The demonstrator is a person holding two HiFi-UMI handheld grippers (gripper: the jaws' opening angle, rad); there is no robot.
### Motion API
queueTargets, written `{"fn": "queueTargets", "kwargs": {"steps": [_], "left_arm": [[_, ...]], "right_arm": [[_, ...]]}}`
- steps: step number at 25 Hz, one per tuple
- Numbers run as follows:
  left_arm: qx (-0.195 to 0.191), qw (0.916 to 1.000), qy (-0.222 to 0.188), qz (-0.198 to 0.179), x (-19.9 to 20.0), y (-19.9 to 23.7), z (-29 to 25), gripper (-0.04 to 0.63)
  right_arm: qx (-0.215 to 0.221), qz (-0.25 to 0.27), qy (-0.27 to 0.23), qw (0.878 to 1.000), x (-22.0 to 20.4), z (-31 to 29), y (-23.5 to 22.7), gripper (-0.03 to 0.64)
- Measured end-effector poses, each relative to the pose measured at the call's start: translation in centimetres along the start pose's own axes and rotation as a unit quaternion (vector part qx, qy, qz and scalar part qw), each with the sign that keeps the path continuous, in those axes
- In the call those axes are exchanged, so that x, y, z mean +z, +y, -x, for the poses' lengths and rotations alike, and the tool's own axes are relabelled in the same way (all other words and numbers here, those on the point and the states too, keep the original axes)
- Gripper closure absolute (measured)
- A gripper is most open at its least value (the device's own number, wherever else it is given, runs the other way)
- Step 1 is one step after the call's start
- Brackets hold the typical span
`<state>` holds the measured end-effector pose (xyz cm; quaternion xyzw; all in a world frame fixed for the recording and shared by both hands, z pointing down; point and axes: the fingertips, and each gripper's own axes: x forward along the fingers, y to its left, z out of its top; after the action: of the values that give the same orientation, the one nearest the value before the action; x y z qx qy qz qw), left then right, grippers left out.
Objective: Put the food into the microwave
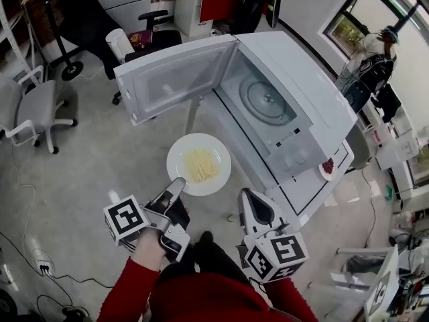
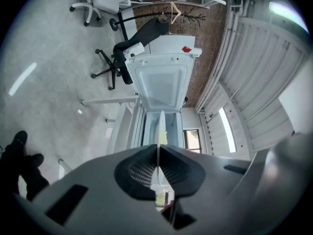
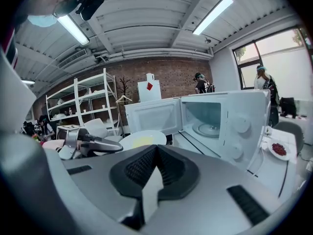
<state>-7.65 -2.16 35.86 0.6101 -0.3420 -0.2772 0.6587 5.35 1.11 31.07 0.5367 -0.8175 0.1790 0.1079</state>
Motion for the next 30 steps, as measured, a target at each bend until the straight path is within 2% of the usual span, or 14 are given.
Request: {"fn": "queueTargets", "kwargs": {"steps": [3,8,18,23,30], "left_arm": [[0.006,0.9997,0.017,-0.013,0.8,0.3,-2.7,0.574],[-0.010,0.9991,0.040,-0.005,0.8,0.8,-7.6,0.574],[-0.026,0.9973,0.064,-0.026,1.9,2.9,-16.4,0.574],[-0.025,0.9946,0.088,-0.048,2.7,3.7,-20.0,0.574],[-0.011,0.9912,0.121,-0.052,3.1,3.6,-25.0,0.574]], "right_arm": [[-0.017,0.003,0.007,1.000,0.1,-1.6,-1.5,0.603],[-0.049,0.004,0.012,0.999,0.2,-4.7,-4.8,0.603],[-0.093,0.008,0.022,0.995,-0.3,-10.0,-9.9,0.603],[-0.111,0.013,0.024,0.993,-0.7,-12.1,-11.5,0.603],[-0.128,0.004,0.022,0.992,-0.5,-13.9,-12.8,0.603]]}}
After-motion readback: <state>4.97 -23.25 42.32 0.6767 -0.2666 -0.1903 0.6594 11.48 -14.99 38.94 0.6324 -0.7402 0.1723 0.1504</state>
